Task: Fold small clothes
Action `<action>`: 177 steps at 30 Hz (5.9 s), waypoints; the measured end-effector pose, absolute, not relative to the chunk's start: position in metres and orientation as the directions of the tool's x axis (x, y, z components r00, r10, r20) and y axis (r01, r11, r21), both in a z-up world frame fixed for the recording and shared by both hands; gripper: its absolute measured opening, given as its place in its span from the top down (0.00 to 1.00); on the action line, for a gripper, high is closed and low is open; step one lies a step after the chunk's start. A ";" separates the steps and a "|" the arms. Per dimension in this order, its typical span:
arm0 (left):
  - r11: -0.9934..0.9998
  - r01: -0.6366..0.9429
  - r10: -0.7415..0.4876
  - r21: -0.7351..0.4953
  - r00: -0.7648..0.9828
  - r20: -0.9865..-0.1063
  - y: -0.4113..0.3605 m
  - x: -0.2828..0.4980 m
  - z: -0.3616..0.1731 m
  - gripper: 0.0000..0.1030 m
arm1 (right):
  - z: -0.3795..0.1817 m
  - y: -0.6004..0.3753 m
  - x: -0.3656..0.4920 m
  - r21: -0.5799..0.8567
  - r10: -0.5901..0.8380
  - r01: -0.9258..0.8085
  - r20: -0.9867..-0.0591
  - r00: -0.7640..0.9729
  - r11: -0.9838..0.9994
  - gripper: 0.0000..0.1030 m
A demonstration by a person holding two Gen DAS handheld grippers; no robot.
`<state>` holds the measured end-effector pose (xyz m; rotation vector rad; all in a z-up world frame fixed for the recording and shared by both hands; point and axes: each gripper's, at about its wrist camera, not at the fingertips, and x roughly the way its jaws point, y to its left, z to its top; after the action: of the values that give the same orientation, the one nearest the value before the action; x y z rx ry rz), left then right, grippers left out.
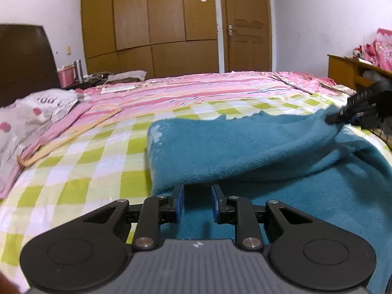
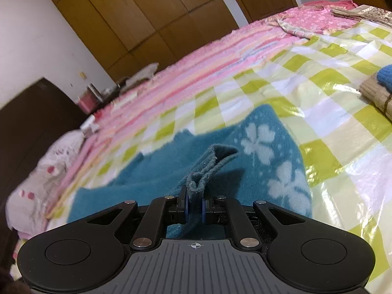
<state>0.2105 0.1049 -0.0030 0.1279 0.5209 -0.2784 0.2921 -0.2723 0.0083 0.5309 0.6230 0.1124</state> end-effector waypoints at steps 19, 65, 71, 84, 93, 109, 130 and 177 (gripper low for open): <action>0.951 0.308 -0.256 0.012 0.811 -0.526 0.086 0.230 0.022 0.68 | 0.033 -0.283 0.269 0.347 0.163 0.037 -0.528 0.833 0.937 0.74; 0.949 0.315 -0.249 0.019 0.785 -0.568 0.086 0.092 0.048 0.68 | 0.079 -0.274 0.080 0.280 0.251 -0.091 -0.613 0.749 0.956 0.66; 0.945 0.327 -0.263 0.020 0.794 -0.548 0.085 0.069 0.057 0.67 | 0.101 -0.278 0.054 0.266 0.239 -0.096 -0.579 0.779 0.959 0.66; 0.939 0.341 -0.273 0.040 0.812 -0.516 0.089 0.031 0.076 0.60 | 0.139 -0.276 0.012 0.225 0.233 -0.132 -0.515 0.825 0.965 0.57; 0.941 0.333 -0.236 0.062 0.776 -0.585 0.089 0.026 0.051 0.60 | 0.100 -0.276 0.010 0.252 0.231 -0.092 -0.605 0.762 0.963 0.57; 0.939 0.338 -0.209 0.063 0.706 -0.676 0.087 0.017 0.018 0.59 | 0.049 -0.276 0.005 0.272 0.227 -0.037 -0.712 0.664 0.961 0.45; 0.974 0.228 -0.145 0.005 0.639 -0.756 0.131 0.002 0.016 0.59 | 0.009 -0.288 -0.007 0.321 0.254 0.012 -0.770 0.586 0.947 0.37; 0.979 0.145 -0.198 -0.140 0.566 -0.800 0.144 0.031 -0.004 0.84 | -0.014 -0.294 0.002 0.497 0.382 0.055 -0.729 0.568 0.866 0.77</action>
<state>0.0315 0.1440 -0.0035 -0.0606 0.9480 -0.2021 0.0025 -0.2942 -0.0136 0.5062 0.9567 0.2015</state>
